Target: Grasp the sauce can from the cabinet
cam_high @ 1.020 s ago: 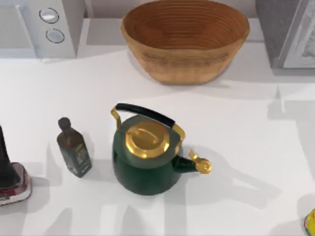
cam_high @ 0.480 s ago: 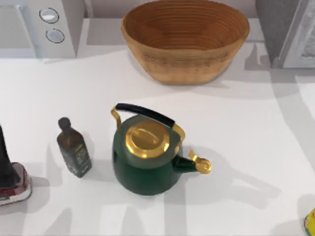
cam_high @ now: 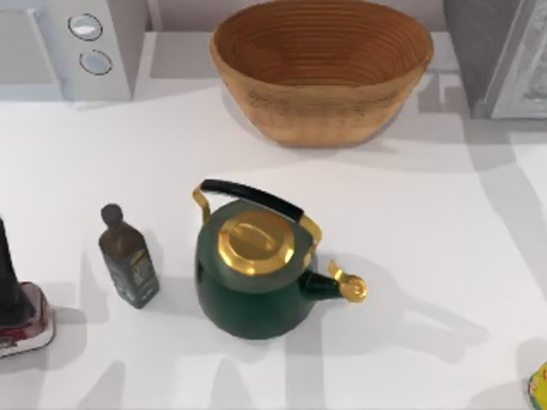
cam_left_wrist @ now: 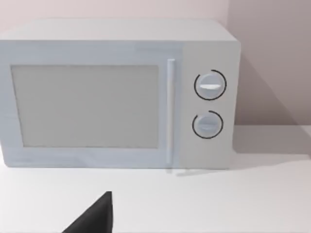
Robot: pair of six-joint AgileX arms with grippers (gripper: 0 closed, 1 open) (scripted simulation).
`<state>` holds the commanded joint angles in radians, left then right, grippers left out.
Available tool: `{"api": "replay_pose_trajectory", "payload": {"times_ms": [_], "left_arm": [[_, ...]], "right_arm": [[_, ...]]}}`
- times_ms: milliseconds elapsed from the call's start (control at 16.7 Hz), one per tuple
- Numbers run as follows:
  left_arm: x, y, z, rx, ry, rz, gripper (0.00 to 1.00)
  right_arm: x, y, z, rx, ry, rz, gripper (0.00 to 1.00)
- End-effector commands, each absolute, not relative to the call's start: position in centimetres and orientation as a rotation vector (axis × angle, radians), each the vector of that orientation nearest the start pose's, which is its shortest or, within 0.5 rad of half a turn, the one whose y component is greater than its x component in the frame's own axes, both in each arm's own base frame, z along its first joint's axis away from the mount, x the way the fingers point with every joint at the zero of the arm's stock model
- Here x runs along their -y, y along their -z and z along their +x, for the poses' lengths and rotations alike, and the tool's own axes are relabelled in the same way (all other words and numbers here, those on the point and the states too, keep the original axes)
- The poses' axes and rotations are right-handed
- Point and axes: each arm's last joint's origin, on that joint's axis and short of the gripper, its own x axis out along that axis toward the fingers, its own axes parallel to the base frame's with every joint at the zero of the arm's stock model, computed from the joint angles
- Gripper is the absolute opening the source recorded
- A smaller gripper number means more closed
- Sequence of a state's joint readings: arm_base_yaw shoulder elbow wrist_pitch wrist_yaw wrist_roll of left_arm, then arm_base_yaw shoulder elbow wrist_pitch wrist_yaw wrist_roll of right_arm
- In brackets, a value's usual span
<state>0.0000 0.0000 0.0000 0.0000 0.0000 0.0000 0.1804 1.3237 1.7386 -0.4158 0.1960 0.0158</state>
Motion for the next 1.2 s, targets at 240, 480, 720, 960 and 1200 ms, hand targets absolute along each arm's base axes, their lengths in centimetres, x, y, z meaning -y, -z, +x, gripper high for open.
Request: {"api": "replay_pose_trajectory", "payload": {"times_ms": [240,480,720,960,1200], "left_arm": [[0.1,-16.0,10.6,0.0,0.0,0.0,1.0],[0.1,-16.0,10.6,0.0,0.0,0.0,1.0],[0.1,-16.0,10.6,0.0,0.0,0.0,1.0],[0.1,-16.0,10.6,0.0,0.0,0.0,1.0],[0.1,-16.0,10.6,0.0,0.0,0.0,1.0]], "right_arm": [[-4.3,-50.7,26.2,0.008,0.009,0.0,1.0],[-4.4,-50.7,26.1,0.013,0.007,0.001,1.0],[-4.3,-50.8,28.0,0.009,0.01,0.0,1.0],[-4.3,-50.8,31.3,0.009,0.01,0.0,1.0],[-4.2,-50.7,32.3,0.009,0.01,0.0,1.0]]}}
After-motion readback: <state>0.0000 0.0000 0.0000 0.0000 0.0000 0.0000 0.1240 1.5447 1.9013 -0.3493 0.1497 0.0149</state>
